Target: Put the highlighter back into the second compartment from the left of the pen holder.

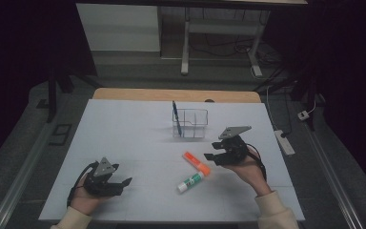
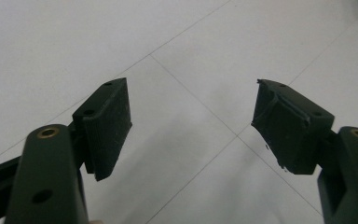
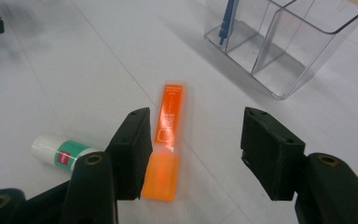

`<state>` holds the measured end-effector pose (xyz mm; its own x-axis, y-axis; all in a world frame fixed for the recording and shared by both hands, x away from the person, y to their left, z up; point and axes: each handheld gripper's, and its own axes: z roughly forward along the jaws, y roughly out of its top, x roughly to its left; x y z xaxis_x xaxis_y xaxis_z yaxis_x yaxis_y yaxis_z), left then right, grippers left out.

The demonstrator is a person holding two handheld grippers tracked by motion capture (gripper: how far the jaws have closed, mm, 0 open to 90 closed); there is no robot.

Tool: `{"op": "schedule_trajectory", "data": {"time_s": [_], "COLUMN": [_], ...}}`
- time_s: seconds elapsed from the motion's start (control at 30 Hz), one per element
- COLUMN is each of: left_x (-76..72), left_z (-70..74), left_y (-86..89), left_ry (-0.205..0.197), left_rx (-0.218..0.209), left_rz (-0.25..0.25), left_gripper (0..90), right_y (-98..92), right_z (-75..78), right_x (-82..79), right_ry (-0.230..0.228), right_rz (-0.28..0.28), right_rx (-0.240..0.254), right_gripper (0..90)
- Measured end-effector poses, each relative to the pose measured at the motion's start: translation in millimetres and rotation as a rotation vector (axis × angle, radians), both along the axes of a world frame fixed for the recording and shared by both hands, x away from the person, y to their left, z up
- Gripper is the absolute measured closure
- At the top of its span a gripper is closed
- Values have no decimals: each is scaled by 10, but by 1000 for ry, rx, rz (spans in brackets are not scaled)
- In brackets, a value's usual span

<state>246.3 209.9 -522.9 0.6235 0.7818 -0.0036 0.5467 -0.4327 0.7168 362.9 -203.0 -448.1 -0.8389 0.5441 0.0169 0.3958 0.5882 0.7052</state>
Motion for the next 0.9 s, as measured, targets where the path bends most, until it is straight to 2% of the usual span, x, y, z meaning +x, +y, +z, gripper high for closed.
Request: {"op": "schedule_trajectory", "data": {"time_s": [0.43,0.9], "left_x": [-1,1], "left_z": [-2,-6], "left_y": [-3,-10], "left_ry": [1,3], "left_rx": [7,15], "left_rz": [-6,-12], "left_gripper": [275,275], "right_y": [92,271], "right_z": [-56,-200], "right_x": [-19,-29], "right_ry": [28,82], "right_rz": [30,56], "right_rx": [-58,-165], "right_gripper": [426,415]}}
